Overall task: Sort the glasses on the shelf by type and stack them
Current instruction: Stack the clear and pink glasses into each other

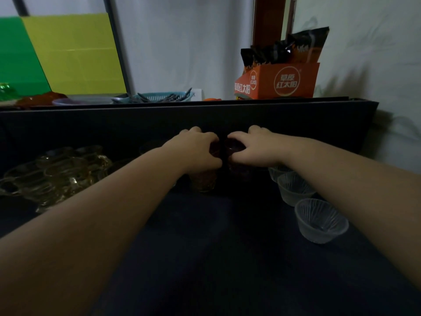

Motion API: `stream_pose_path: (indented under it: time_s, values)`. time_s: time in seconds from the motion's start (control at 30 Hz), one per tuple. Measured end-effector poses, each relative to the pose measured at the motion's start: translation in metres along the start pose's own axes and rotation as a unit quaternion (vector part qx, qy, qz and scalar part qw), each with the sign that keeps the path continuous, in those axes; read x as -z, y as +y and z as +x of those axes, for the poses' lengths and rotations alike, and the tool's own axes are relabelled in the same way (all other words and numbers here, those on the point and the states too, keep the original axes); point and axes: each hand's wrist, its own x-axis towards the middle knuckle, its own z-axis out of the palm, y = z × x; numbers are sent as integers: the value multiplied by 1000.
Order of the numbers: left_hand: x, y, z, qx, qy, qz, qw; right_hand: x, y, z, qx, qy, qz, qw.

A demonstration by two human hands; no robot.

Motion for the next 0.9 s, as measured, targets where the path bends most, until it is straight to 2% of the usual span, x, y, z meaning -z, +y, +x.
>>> stream_pose_path:
  time_s: [0.33, 0.57, 0.77, 0.9]
  values:
    - [-3, 6, -14, -21, 22, -2, 1000, -4, 2, -16, -4, 1, -20, 1000]
    - [16, -12, -73, -20, 140, -5, 990, -10, 7, -37, -10, 60, 39, 997]
    - [6, -50, -143, 90, 216, -45, 971, -23, 10, -37, -69, 82, 250, 962]
    - [-18, -66, -161, 172, 239, -122, 948, -35, 6, -32, -101, 118, 315, 936]
